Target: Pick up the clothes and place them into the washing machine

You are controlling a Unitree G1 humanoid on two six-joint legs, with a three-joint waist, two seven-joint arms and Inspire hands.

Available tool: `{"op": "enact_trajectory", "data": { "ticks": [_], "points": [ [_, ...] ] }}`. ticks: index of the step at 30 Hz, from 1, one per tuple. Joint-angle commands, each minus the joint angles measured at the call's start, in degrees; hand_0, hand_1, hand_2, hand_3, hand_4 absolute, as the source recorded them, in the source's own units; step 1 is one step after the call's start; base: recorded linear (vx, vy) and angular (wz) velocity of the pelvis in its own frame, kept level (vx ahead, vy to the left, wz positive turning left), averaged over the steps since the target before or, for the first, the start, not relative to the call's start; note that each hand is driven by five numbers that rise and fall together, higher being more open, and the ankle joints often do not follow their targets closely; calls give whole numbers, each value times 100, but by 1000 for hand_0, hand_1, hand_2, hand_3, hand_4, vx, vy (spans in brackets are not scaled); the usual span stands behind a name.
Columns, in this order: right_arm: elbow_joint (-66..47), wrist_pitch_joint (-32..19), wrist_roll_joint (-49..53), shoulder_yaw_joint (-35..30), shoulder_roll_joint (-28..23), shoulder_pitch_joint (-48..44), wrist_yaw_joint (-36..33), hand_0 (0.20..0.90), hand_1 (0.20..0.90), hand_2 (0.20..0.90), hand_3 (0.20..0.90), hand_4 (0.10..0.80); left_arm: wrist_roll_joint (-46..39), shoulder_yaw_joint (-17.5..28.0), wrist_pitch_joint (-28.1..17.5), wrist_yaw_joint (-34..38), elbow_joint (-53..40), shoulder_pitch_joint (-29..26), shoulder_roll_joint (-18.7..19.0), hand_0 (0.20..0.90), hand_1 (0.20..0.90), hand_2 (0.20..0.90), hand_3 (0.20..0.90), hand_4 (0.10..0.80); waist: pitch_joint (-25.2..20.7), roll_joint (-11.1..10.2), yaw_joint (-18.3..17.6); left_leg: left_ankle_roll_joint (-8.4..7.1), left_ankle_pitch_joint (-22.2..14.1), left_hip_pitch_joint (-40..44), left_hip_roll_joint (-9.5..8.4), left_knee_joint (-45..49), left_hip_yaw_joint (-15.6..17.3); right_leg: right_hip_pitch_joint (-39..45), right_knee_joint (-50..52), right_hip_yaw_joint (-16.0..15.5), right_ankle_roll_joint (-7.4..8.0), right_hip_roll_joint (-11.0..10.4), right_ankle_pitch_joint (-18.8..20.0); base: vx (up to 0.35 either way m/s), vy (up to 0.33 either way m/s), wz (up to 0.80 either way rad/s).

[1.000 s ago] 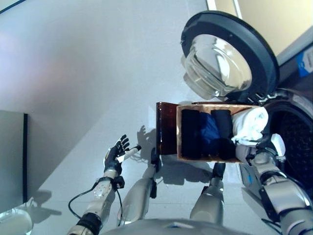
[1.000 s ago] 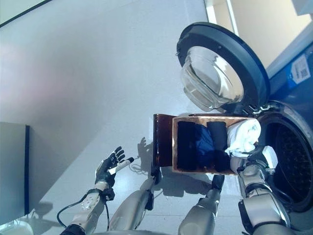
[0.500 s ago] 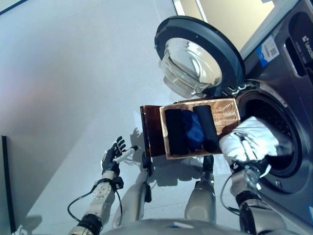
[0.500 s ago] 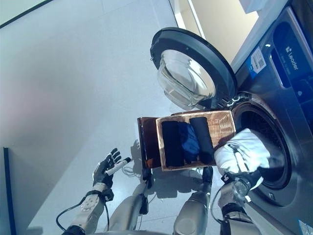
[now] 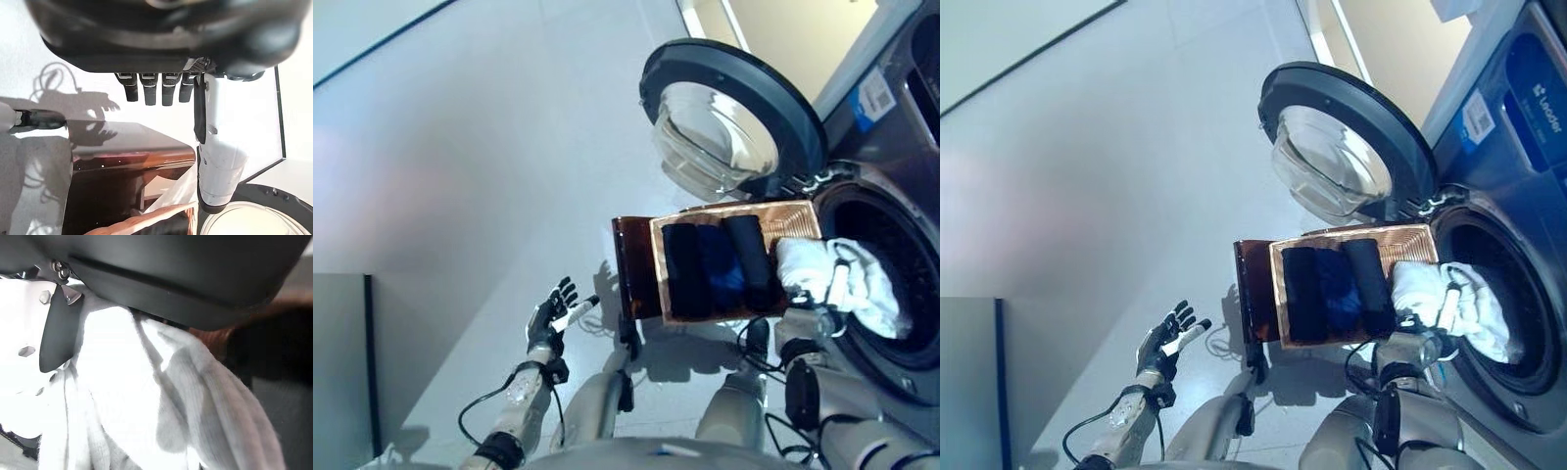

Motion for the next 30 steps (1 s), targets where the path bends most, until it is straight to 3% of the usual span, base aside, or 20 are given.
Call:
{"op": "enact_trajectory", "data": {
  "ticks": [1, 11, 17, 26, 30],
  "points": [
    [12, -718, -110, -200, -935, -558, -98, 200, 200, 200, 200, 300, -52, 113, -304, -33, -262, -69, 155, 900, 900, 900, 900, 800, 53, -199, 116, -542, -608, 435, 177, -10, 11, -500, 117, 240, -115, -405, 575, 34, 13, 0],
    [-136, -987, -99, -671, -1680, -725, -424, 200, 200, 200, 200, 300, -109, 95, -301, -31, -251, -24, 115, 900, 900, 900, 900, 800, -13, 28, 136, -575, -634, 369, 141, -38, 7, -726, 259, 352, -99, -437, 479, 5, 7, -2],
    [75, -1211, 201, -1079, -2205, -766, -755, 200, 200, 200, 200, 300, -155, 31, -336, -5, -377, -17, 81, 900, 900, 900, 900, 800, -26, 271, 111, -592, -633, 291, 61, -44, 11, -940, 392, 540, -122, -483, 381, 18, 36, -2],
    [-38, -1272, 3, -914, -2737, -1000, -942, 200, 200, 200, 200, 300, -264, 70, -441, 66, -550, 52, 103, 900, 900, 900, 900, 800, -81, 434, 127, -595, -680, 265, -9, -47, 58, -1208, 566, 731, -142, -492, 319, 15, 10, -4],
    [-165, -1240, -271, -640, -2946, -1134, -938, 200, 200, 200, 200, 300, -221, 119, -471, 123, -691, -37, 131, 900, 900, 900, 900, 800, 76, 426, 100, -528, -747, 154, 45, 335, 77, -1596, 1247, 946, -260, -409, 53, -57, -12, 2]
  ]
}}
